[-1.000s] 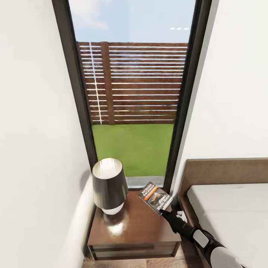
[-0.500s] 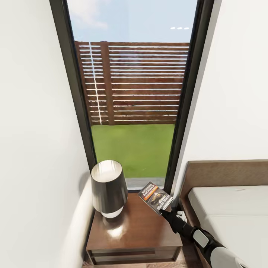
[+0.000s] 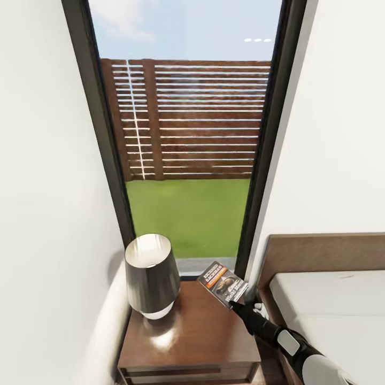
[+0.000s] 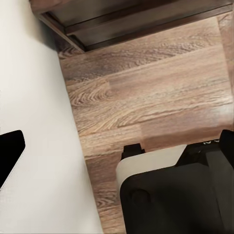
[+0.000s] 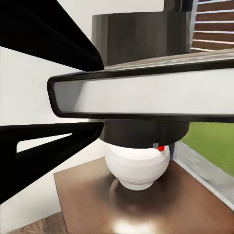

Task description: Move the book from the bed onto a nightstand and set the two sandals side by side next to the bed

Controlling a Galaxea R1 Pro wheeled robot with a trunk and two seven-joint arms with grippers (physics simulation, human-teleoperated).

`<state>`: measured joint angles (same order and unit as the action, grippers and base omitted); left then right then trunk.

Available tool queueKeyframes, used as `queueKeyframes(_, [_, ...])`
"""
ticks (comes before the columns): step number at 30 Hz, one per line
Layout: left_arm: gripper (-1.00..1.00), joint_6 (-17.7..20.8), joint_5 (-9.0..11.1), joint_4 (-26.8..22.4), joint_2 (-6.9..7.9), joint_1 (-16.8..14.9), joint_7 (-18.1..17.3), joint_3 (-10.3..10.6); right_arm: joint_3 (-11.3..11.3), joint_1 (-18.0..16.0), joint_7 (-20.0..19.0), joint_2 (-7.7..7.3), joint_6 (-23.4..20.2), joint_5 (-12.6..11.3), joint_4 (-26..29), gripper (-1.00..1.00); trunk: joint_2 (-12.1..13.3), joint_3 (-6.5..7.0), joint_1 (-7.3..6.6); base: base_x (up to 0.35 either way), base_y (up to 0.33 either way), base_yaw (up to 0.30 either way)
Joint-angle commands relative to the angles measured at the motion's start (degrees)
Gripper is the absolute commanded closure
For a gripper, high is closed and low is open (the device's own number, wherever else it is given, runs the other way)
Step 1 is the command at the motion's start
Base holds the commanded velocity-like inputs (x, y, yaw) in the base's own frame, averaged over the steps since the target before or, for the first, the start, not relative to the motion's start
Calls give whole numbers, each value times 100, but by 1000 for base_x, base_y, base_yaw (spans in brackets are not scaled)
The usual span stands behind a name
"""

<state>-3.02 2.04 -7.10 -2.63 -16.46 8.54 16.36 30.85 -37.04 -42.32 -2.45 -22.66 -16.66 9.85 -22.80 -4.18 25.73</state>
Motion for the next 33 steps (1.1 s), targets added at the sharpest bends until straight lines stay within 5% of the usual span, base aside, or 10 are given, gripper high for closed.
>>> queueKeyframes(1, [-100, -20, 21, 7, -1, -6, 28, 43, 6, -5, -4, -1, -45, -37, 0, 100, -12, -12, 5, 187, -14, 0])
queueKeyframes(33, [-100, -16, 16, 7, -53, -6, 61, 43, 29, -5, 11, -1, -39, 3, 7, 100, -12, -12, 5, 59, -2, 0])
